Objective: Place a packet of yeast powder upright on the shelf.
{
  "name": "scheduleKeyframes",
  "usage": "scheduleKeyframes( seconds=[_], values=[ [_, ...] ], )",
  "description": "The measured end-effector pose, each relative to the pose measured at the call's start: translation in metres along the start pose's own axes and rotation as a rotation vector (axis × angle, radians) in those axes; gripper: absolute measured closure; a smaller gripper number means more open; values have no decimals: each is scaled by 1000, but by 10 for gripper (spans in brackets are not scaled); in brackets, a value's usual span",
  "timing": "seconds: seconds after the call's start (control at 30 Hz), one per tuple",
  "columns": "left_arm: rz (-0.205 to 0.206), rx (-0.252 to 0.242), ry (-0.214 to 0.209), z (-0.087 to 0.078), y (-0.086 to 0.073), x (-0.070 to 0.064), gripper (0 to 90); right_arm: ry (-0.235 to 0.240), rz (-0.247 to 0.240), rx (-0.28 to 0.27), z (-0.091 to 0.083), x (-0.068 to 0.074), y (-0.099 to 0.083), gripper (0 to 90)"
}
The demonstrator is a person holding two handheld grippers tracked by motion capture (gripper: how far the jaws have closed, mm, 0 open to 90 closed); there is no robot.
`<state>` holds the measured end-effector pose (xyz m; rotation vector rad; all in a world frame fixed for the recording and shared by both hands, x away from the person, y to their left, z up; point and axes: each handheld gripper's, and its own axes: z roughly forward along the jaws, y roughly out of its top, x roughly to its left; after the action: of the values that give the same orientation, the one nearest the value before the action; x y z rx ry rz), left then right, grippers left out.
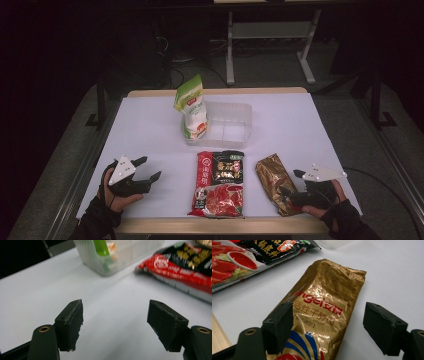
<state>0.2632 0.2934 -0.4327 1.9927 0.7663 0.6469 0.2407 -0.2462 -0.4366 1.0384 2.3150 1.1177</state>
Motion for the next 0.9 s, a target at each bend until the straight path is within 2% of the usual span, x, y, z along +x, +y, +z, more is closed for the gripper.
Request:
scheduleKeyframes(
  seconds=[0.2,0.23,0.5,0.6,0.67,0.77,0.9],
  values=[
    [-6,-23,22,-14,-4,0,267,20,24,2,-4,1,-2,224],
    [-9,-21,26,-14,-5,1,266,18,16,7,-4,2,-2,223],
    [-11,-19,30,-13,-4,3,264,35,5,30,-10,12,-3,215],
    [-19,-15,27,-11,-4,5,263,62,19,37,-12,17,-8,201],
    [-17,-16,22,-9,-3,4,263,60,24,49,-14,19,-13,198],
    [-14,-13,16,-7,-2,3,263,60,36,45,-16,17,-16,199],
    [-8,-7,14,-5,-2,2,263,43,40,32,-15,12,-9,220]
  ],
)
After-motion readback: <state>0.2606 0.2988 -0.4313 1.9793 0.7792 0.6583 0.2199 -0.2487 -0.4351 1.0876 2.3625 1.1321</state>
